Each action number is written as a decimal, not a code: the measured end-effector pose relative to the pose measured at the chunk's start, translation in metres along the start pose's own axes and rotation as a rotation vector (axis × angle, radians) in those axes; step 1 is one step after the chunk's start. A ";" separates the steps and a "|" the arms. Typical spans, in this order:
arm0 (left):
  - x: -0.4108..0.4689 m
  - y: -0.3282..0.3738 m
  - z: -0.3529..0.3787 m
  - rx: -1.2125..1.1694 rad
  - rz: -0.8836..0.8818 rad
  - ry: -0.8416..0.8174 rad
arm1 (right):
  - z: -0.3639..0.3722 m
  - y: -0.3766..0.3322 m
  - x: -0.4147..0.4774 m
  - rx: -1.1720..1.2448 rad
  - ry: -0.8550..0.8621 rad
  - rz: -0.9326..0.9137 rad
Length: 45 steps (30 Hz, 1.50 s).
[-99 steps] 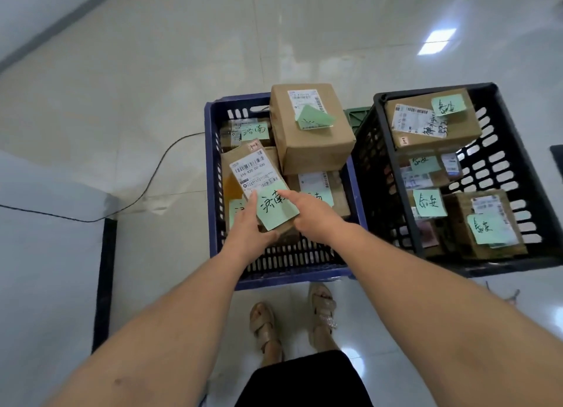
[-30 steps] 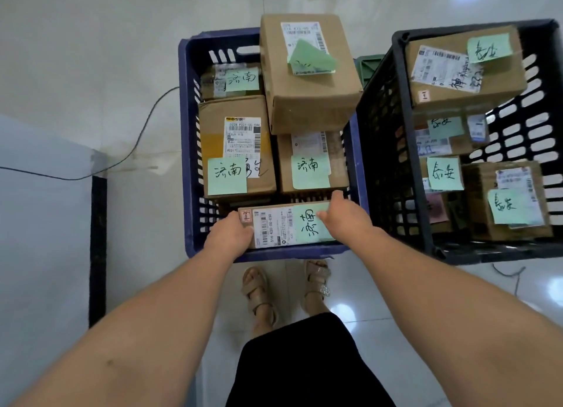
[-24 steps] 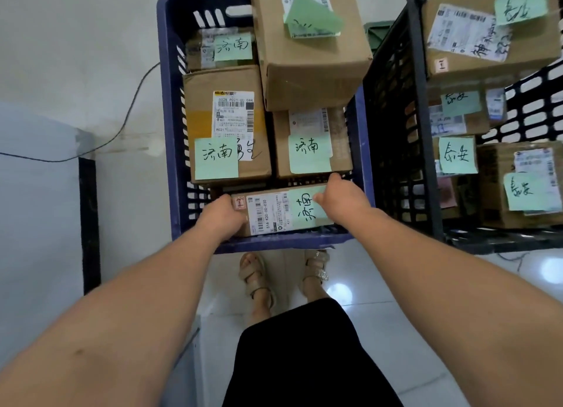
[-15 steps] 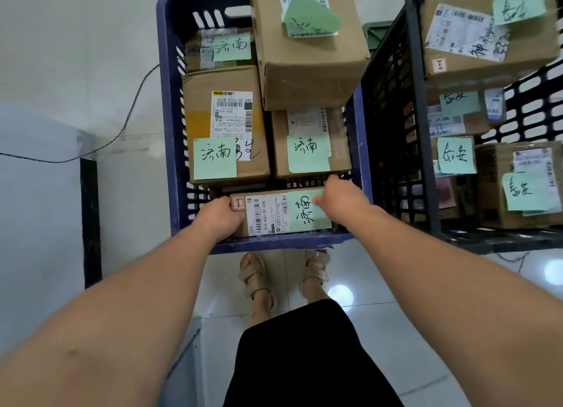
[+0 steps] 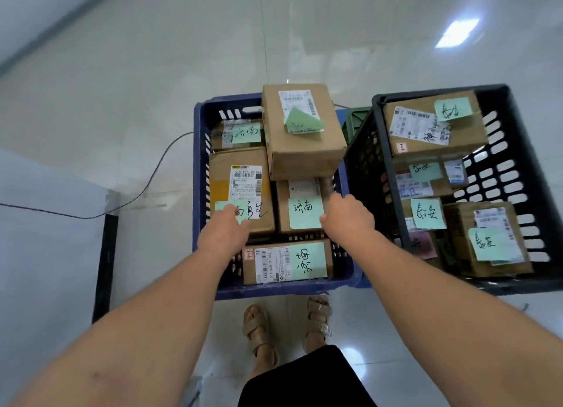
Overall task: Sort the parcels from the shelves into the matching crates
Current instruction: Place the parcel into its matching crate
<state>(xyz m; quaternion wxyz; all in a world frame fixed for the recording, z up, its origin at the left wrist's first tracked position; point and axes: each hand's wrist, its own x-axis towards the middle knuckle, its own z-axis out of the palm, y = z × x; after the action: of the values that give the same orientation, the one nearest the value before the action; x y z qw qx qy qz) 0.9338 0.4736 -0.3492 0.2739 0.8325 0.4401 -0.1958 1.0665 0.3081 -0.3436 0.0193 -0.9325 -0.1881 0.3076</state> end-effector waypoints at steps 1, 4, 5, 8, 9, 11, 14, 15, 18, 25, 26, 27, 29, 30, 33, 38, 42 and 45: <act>0.005 0.010 -0.007 -0.026 0.034 0.015 | -0.009 -0.001 0.003 0.010 0.034 -0.003; 0.022 0.043 -0.023 -0.114 0.118 0.039 | -0.029 0.001 0.016 0.065 0.180 -0.009; 0.029 0.053 -0.025 -0.141 0.135 0.041 | -0.035 0.002 0.022 0.090 0.228 -0.005; 0.045 0.080 -0.030 -0.222 0.158 0.054 | -0.047 0.003 0.044 0.227 0.281 0.003; 0.051 0.088 -0.030 -0.260 0.154 0.049 | -0.050 0.003 0.052 0.291 0.270 -0.008; 0.059 0.102 -0.031 -0.337 0.134 0.013 | -0.055 0.002 0.069 0.398 0.240 -0.053; 0.067 0.109 -0.027 -0.423 0.115 -0.020 | -0.055 -0.002 0.079 0.440 0.201 -0.089; 0.068 0.108 -0.025 -0.459 0.097 -0.017 | -0.054 -0.003 0.079 0.432 0.191 -0.078; 0.065 0.100 -0.023 -0.539 0.055 -0.010 | -0.051 -0.002 0.076 0.439 0.177 -0.038; 0.020 0.078 -0.020 -0.580 0.018 -0.011 | -0.045 0.008 0.035 0.465 0.058 -0.034; 0.014 0.074 -0.019 -0.569 0.021 -0.015 | -0.043 0.010 0.028 0.454 0.036 -0.032; 0.008 0.070 -0.018 -0.551 0.022 -0.026 | -0.040 0.012 0.020 0.439 0.012 -0.030; -0.002 0.062 -0.014 -0.511 0.023 -0.060 | -0.032 0.018 0.007 0.410 -0.017 -0.025; -0.006 0.060 -0.011 -0.492 0.025 -0.085 | -0.028 0.021 0.001 0.400 -0.015 -0.019; -0.017 0.058 0.000 -0.444 0.027 -0.151 | -0.019 0.031 -0.008 0.377 0.033 0.010; -0.028 0.062 0.011 -0.453 0.026 -0.166 | -0.010 0.039 -0.009 0.302 0.050 -0.013; -0.026 0.064 0.006 -0.429 0.063 -0.194 | -0.005 0.038 -0.006 0.325 0.043 0.015; -0.020 0.069 0.002 -0.459 0.053 -0.151 | -0.009 0.034 0.004 0.411 0.089 0.059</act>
<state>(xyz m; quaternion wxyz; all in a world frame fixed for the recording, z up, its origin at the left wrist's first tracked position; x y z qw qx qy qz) 0.9810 0.4280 -0.3198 0.4931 0.7428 0.4291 -0.1453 1.0864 0.2784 -0.3434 0.2086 -0.9267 -0.0931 0.2985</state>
